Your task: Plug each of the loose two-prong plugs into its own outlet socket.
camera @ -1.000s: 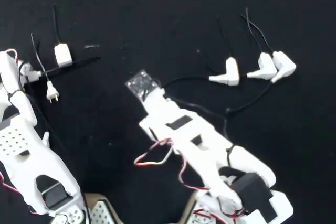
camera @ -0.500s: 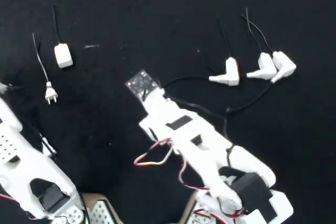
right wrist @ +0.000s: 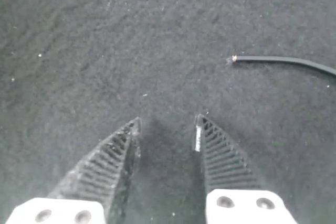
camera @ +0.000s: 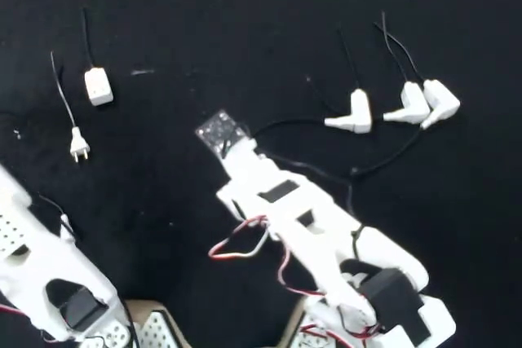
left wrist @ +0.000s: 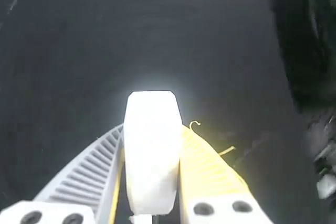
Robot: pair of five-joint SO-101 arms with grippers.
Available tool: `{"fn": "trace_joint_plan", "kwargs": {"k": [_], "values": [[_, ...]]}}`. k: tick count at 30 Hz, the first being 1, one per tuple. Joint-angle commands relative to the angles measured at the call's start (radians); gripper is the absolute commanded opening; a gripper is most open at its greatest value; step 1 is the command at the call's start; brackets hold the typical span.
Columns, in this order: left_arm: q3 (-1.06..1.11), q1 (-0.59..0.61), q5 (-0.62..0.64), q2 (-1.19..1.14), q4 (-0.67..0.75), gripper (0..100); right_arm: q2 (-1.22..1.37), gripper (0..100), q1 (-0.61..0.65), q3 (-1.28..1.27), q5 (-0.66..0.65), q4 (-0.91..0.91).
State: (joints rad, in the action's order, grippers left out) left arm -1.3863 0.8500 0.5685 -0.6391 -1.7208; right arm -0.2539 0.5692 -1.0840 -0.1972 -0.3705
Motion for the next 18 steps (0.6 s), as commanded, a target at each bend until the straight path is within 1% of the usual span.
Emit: {"fn": "trace_joint_plan", "kwargs": {"k": [1,3,4,6,7,9,14,18], "values": [[-0.148,-0.130,-0.592,0.078,-0.040,3,-0.056,14.5,0.008,0.024,-0.003,-0.037],[-0.154,-0.179,-0.796,0.078,-0.040,3,-0.093,14.5,0.006,0.035,0.002,-0.086],[-0.154,-0.199,-0.878,0.078,-0.040,3,-0.120,14.5,0.006,0.035,0.003,-0.106],[-0.153,-0.232,-1.002,0.078,-0.040,3,-0.183,14.5,0.005,0.027,0.003,-0.138],[-0.145,-0.248,-1.039,0.078,-0.040,3,-0.216,14.5,-0.005,0.015,0.005,-0.146],[-0.145,-0.280,-1.074,0.078,-0.041,3,-0.283,14.5,-0.038,-0.016,0.015,-0.143],[-0.142,-0.348,-1.074,0.080,-0.044,3,-0.426,14.5,-0.167,-0.088,0.127,-0.103],[-0.085,-0.363,-1.022,0.117,-0.044,3,-0.493,14.5,-0.198,-0.119,0.137,-0.098]]}}
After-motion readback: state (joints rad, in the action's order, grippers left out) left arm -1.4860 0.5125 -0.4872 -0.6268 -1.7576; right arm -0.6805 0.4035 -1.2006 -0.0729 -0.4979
